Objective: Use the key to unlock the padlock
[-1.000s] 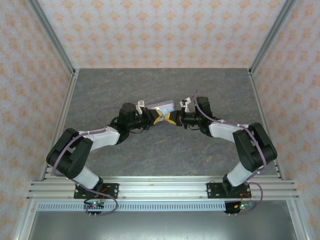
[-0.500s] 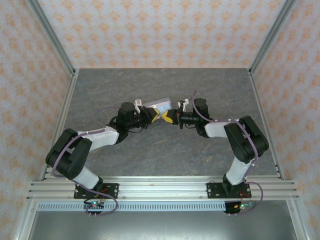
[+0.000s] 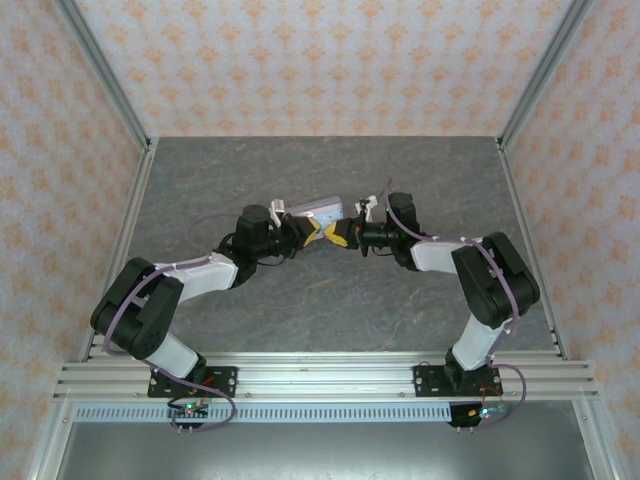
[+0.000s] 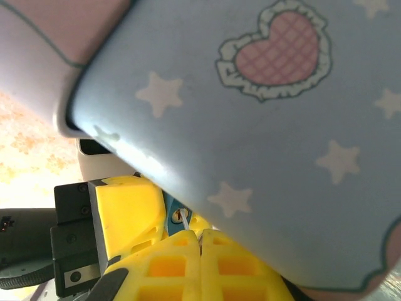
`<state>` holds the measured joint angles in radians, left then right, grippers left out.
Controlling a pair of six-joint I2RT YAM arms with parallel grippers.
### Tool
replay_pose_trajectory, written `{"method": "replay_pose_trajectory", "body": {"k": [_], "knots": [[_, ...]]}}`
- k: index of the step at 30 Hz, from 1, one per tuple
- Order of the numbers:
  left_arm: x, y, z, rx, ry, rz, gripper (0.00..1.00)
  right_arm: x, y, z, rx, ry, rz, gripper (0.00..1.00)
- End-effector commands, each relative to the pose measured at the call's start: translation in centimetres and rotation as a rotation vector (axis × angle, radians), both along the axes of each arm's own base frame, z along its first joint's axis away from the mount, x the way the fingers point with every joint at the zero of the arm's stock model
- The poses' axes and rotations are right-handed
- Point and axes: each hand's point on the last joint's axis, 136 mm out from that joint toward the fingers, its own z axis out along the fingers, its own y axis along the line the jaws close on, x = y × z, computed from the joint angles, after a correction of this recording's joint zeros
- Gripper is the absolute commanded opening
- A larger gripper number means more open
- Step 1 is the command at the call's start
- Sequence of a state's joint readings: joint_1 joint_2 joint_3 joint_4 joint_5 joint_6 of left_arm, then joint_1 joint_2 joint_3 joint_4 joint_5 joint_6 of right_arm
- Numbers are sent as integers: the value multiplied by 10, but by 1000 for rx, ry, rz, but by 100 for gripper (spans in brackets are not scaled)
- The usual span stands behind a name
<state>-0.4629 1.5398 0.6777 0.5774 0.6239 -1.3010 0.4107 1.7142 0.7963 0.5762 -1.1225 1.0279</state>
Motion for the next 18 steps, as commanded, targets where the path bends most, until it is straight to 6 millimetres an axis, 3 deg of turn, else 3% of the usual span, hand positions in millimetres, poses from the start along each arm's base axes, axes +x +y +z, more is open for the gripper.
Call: {"method": "replay_pose_trajectory", "body": {"k": [1,10,18], "knots": [[-53,-52,70,-149,-187,-329,0,15,-7,2,-124,-135,-24,0],[-53,-52,69,-147,-185,-329,0,14,-4,14,-91,-155,-6,0],[-52,-52,69,-148,-186,-328,0,20,10,56,188,-74,-50,0]]}}
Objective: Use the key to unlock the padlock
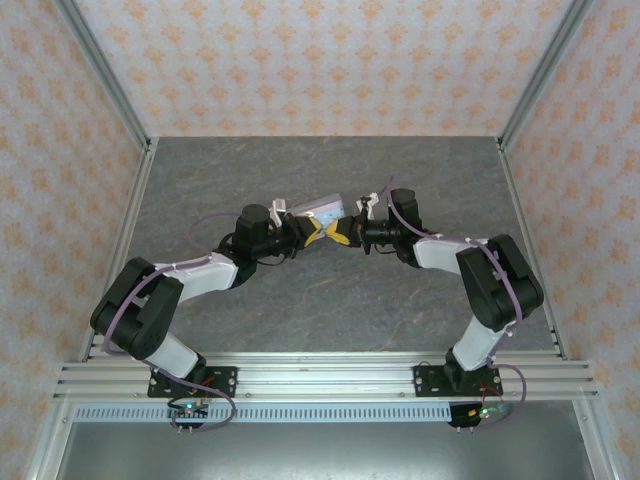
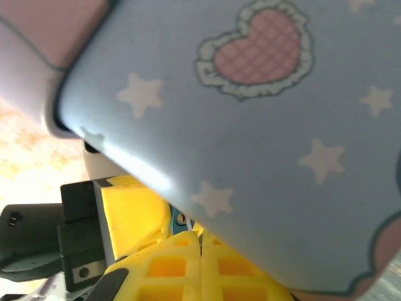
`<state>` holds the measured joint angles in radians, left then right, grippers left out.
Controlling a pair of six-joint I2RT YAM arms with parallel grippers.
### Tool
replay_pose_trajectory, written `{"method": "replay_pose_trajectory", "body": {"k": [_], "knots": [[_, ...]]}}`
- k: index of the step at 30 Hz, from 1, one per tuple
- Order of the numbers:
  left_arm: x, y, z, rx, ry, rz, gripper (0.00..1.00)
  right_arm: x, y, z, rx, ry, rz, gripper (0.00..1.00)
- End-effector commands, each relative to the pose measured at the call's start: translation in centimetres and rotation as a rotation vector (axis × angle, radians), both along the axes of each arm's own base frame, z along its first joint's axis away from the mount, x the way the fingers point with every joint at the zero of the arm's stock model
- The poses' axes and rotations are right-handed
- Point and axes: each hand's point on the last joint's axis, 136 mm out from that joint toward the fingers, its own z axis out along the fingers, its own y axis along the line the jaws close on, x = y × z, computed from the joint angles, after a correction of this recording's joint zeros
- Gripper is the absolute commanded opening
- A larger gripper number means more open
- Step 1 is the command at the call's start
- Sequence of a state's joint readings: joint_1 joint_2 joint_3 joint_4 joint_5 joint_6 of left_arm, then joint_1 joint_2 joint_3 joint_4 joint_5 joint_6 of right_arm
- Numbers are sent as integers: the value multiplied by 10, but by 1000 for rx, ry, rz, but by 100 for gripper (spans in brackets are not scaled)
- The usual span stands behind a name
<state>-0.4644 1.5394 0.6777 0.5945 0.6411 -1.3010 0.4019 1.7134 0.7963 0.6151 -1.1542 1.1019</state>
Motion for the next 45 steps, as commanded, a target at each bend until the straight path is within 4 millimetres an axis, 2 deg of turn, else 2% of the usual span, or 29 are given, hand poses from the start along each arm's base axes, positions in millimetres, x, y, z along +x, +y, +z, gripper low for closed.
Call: {"method": "replay_pose_trajectory", "body": {"k": [1,5,10,16,21,26,33,39,42,45], "knots": [[-51,-49,64,-134,-174,-311,0,19,11,48,124,-118,-52,0],[-51,-48,65,-134,-174,-308,0,6,7,27,-100,-188,0,0],[-50,-48,64,-131,-170,-305,0,3,10,18,-96,-181,25,0],[-50,-48,65,-134,-174,-298,0,-6,6,-12,-208,-236,46,0],[-50,-47,64,-130,-170,-297,0,-6,2,-19,-262,-270,42,0],[-50,-47,64,-127,-173,-298,0,-3,8,-12,-192,-232,35,0],[-51,-47,62,-117,-174,-304,0,9,20,18,36,-122,-5,0],[-52,-46,62,-108,-180,-308,0,16,19,34,114,-62,-31,0],[-53,-47,61,-110,-182,-310,0,18,16,28,101,-41,-37,0],[-53,-46,60,-106,-177,-309,0,18,11,10,39,-24,-40,0]]}}
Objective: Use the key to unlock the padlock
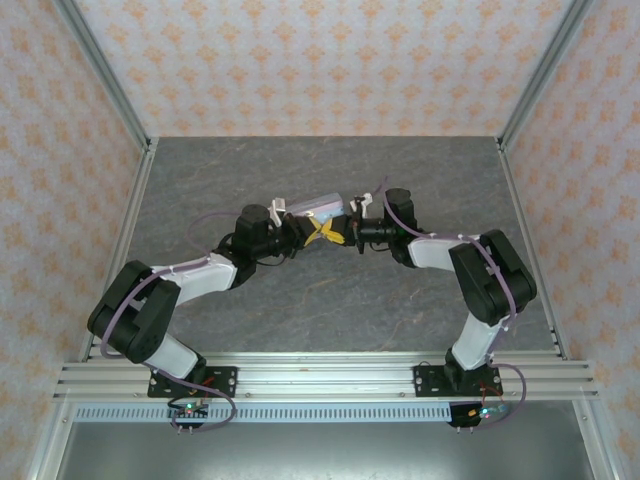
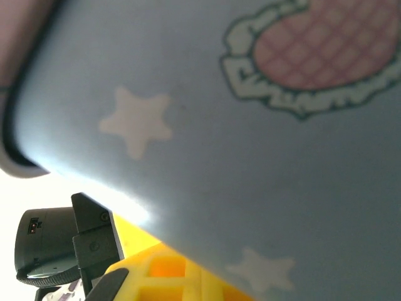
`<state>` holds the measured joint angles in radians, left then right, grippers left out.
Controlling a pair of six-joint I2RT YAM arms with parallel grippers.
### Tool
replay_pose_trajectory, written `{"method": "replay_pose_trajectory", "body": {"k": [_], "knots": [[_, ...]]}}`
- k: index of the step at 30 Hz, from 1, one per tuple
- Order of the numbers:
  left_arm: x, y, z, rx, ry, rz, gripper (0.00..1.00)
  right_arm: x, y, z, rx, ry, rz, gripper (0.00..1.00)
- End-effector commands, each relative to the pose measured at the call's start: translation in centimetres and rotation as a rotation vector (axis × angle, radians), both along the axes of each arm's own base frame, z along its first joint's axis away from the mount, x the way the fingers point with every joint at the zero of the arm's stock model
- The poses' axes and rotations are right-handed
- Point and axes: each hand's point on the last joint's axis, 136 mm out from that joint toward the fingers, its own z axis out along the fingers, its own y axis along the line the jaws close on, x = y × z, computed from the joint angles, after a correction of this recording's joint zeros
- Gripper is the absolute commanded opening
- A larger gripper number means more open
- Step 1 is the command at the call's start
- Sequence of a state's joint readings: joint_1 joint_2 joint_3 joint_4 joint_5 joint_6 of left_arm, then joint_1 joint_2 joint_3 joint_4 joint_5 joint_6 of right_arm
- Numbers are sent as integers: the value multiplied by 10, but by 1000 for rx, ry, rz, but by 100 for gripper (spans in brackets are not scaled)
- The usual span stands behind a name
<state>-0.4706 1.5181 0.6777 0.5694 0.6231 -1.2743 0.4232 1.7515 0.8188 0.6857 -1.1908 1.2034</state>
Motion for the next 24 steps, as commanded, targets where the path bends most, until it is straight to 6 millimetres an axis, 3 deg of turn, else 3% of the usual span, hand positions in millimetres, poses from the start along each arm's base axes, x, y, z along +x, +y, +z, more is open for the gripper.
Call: {"method": "replay_pose_trajectory", "body": {"k": [1,9,10,12,15,20,24], "knots": [[-51,-47,57,-125,-154,-315,0,20,-3,0,-21,-73,-80,0],[-50,-45,50,-110,-138,-297,0,24,-13,-14,-37,-54,-114,0],[-49,-43,48,-103,-132,-290,0,25,-14,-13,-38,-57,-118,4],[-48,-41,38,-63,-104,-275,0,27,-18,-13,-42,-63,-131,25],[-45,-36,23,-25,-71,-251,0,28,-26,-15,-63,-68,-154,49],[-42,-30,9,23,-61,-242,0,21,-43,-26,-122,-57,-178,62],[-43,-27,0,56,-64,-247,0,15,-50,-31,-140,-49,-195,64]]}}
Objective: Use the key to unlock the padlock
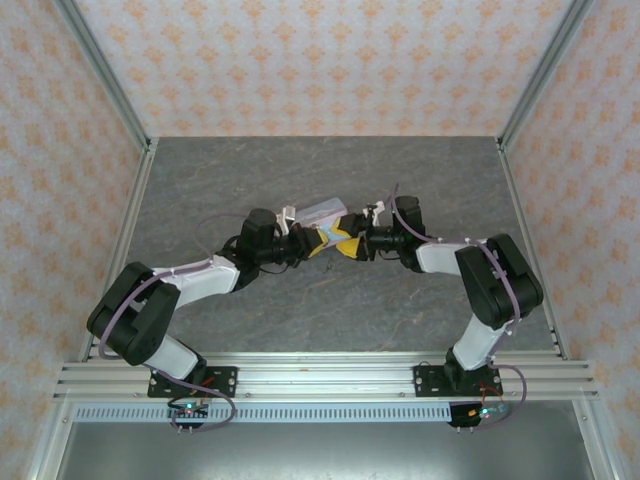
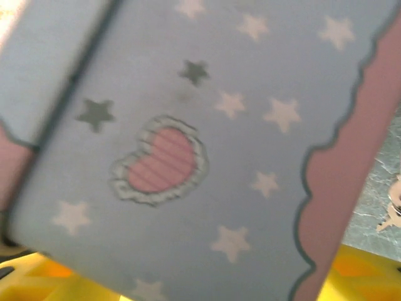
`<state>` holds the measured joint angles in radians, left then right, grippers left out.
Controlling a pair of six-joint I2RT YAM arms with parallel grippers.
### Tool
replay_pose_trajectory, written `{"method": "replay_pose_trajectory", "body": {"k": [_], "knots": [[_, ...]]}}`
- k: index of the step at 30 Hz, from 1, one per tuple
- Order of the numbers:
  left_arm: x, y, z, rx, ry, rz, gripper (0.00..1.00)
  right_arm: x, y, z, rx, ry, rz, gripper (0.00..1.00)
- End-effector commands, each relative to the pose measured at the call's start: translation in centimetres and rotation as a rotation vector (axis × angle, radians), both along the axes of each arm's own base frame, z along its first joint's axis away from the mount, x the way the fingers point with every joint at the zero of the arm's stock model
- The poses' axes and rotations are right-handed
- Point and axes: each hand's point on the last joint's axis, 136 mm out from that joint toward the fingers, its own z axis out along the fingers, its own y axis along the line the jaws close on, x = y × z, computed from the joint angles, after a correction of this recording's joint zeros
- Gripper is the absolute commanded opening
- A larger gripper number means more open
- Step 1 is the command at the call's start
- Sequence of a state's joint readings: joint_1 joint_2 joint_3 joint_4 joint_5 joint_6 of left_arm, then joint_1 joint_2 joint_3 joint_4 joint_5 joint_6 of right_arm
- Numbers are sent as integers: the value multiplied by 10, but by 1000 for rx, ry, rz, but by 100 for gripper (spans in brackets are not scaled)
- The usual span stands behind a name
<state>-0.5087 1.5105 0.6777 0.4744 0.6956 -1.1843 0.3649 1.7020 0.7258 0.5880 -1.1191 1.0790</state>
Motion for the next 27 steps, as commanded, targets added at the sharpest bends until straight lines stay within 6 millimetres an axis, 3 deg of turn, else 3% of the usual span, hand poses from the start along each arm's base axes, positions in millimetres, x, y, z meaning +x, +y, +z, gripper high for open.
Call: {"method": "replay_pose_trajectory", "body": {"k": [1,10,17,22,27], "knots": [[-15,-10,13,-4,-82,-113,0,13,-18,3,-44,-53,-100,64],[-10,8,-31,146,-95,-141,0,1,-27,-5,-115,-58,-107,64],[23,19,-67,229,-116,-170,0,-5,-30,-19,-203,-63,-96,64],[38,25,-70,260,-132,-170,0,-16,-38,-31,-341,-80,-86,65],[39,27,-68,313,-129,-203,0,-23,-38,-40,-415,-87,-86,64]]}}
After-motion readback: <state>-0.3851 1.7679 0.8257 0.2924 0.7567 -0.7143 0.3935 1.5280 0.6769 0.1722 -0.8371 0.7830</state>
